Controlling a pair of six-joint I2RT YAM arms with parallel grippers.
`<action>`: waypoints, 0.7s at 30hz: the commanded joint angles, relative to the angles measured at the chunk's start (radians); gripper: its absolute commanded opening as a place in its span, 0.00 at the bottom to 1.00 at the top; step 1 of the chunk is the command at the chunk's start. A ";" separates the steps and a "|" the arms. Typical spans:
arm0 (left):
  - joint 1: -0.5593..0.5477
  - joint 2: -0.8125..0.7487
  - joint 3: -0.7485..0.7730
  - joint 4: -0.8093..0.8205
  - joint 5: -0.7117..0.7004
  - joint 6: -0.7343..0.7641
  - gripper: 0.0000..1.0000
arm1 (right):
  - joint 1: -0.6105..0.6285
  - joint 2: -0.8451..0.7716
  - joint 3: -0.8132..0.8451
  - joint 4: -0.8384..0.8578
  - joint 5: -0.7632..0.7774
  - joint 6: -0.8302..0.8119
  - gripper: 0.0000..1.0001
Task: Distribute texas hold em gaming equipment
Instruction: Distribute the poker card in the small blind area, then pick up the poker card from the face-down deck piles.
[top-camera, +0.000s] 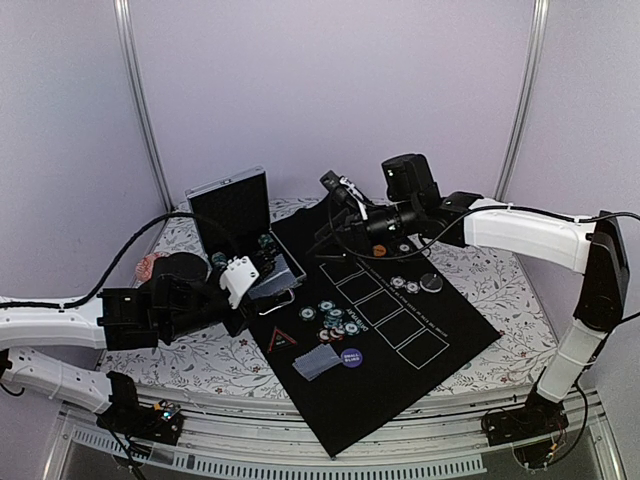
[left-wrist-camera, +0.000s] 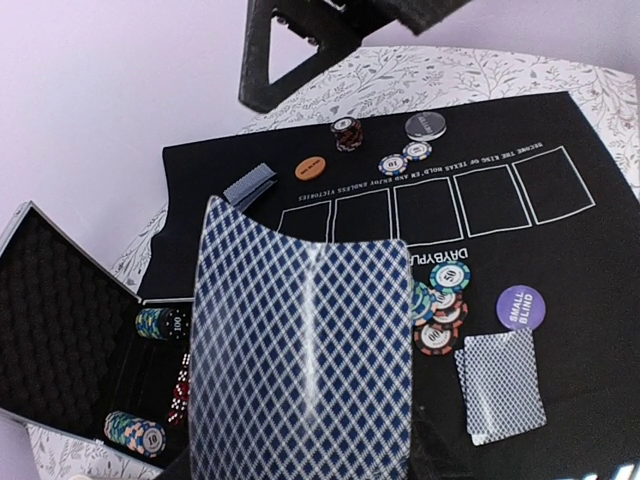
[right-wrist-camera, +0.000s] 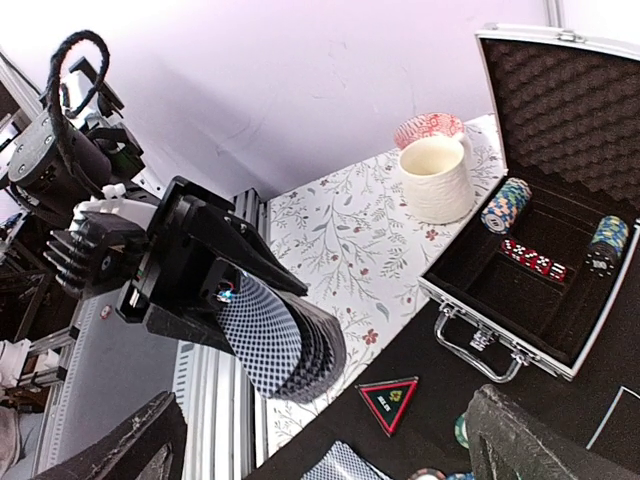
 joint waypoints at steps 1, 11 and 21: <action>-0.010 0.011 0.022 0.039 0.019 0.014 0.42 | 0.043 0.078 0.028 0.119 -0.029 0.082 0.99; -0.009 0.029 0.017 0.065 0.033 0.026 0.42 | 0.090 0.212 0.119 0.048 -0.027 0.050 1.00; -0.010 0.015 0.009 0.069 0.040 0.032 0.39 | 0.081 0.252 0.189 -0.102 0.037 0.010 0.63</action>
